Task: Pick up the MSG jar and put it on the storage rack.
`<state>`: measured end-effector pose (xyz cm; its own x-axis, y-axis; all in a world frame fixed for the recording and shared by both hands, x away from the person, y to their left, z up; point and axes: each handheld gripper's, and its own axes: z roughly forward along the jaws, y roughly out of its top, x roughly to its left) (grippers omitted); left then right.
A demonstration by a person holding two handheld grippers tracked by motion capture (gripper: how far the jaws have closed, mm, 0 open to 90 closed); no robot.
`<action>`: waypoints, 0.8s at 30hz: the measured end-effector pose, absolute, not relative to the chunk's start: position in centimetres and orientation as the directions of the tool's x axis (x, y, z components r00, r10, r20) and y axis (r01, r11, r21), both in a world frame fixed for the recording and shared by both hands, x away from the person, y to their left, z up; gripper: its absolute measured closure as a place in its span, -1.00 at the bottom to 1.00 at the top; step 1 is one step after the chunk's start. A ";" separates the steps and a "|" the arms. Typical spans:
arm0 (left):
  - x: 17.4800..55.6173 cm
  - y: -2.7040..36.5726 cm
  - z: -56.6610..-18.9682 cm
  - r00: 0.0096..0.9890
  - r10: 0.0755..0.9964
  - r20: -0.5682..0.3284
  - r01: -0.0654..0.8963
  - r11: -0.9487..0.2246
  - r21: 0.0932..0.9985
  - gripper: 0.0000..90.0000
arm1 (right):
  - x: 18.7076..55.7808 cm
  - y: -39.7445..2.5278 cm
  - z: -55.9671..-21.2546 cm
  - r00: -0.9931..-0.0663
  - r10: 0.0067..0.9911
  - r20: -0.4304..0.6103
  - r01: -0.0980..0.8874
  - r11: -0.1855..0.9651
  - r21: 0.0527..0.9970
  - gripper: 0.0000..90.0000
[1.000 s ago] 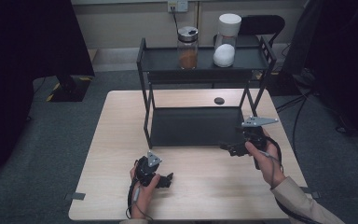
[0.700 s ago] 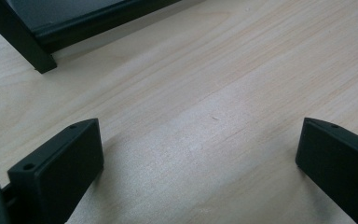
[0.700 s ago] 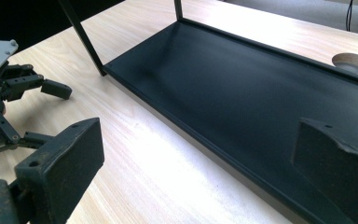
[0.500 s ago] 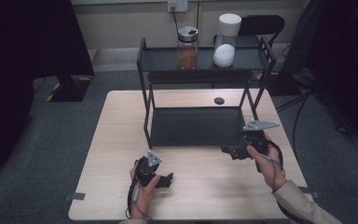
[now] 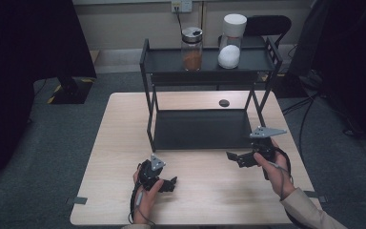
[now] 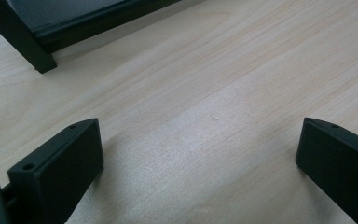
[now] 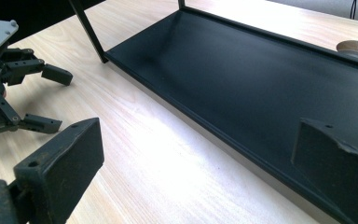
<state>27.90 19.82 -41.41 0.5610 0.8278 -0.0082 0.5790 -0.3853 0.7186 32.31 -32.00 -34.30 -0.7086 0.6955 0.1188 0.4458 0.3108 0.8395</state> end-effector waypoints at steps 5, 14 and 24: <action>27.9 19.8 -41.4 0.561 0.828 -0.008 0.579 -0.385 0.719 -1.00 | 32.1 -32.2 -34.6 -0.710 0.694 0.119 0.447 0.313 0.838 -0.98; 27.9 19.8 -41.4 0.560 0.828 -0.008 0.579 -0.385 0.719 -1.00 | 31.9 -32.5 -34.9 -0.718 0.687 0.110 0.442 0.329 0.834 -0.99; 27.9 19.8 -41.4 0.560 0.829 -0.008 0.579 -0.384 0.719 -1.00 | 31.5 -33.1 -35.4 -0.714 0.691 0.113 0.446 0.325 0.834 -0.98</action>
<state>27.88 19.80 -41.42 0.5599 0.8285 -0.0083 0.5793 -0.3842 0.7189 31.55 -33.06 -35.44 -0.7138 0.6911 0.1129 0.4464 0.3248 0.8338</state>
